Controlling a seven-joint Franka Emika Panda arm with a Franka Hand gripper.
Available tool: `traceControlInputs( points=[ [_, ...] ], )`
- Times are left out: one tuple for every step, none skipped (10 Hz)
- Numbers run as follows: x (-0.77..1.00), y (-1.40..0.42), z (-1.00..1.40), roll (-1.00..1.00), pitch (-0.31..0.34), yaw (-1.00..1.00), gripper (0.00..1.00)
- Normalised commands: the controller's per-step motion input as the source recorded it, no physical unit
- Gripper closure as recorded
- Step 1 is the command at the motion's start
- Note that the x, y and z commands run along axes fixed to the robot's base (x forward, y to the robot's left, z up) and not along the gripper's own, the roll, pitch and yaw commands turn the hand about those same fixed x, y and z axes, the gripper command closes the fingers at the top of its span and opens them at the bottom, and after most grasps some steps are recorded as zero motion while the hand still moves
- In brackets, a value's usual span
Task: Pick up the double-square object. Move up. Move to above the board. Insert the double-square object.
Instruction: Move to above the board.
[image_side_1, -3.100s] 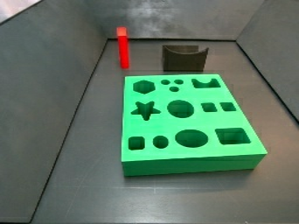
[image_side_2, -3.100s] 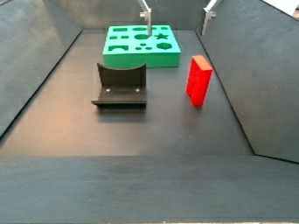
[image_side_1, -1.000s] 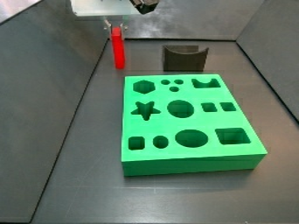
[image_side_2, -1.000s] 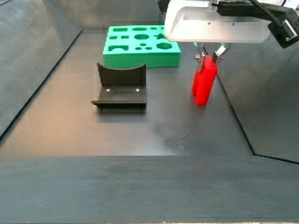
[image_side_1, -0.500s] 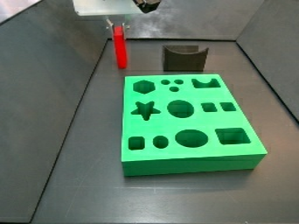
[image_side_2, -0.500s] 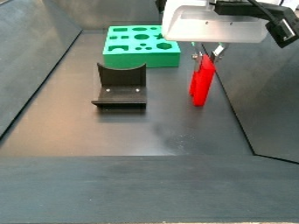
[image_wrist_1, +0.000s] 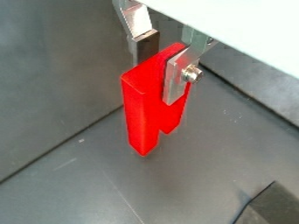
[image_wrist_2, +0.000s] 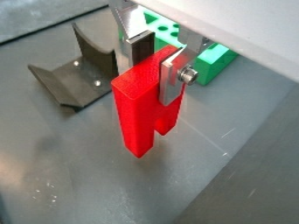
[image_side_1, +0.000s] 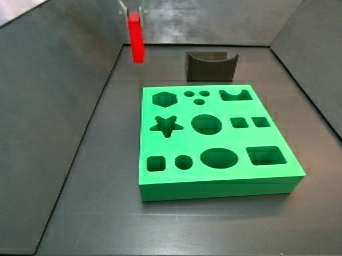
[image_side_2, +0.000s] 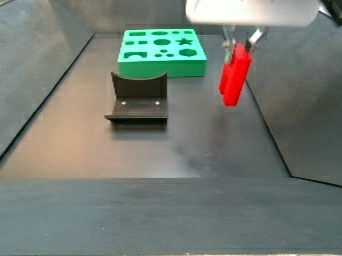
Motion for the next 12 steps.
traceControlInputs(
  points=[
    [0.33,0.29,1.00,0.22,-0.496,0.28,1.00],
    [0.34,0.30,1.00,0.23,-0.445,0.26,1.00],
    [0.29,0.26,1.00,0.21,-0.331,0.19,1.00],
    [0.25,0.22,1.00,0.18,-0.225,0.14,1.00],
    [0.20,0.19,0.93,0.14,-0.128,0.09,1.00],
    [0.12,0.11,0.69,0.09,-0.017,0.05,1.00],
    [0.08,0.07,0.53,0.07,0.033,0.04,1.00],
    [0.03,0.04,0.33,0.08,0.059,0.03,1.00],
    [0.02,0.03,0.23,0.08,0.063,0.03,1.00],
    [0.20,-1.00,0.28,-0.09,0.931,-0.66,1.00],
    [0.21,-1.00,0.29,-0.09,0.884,-0.57,1.00],
    [0.22,-1.00,0.29,-0.08,0.778,-0.42,1.00]
  ],
)
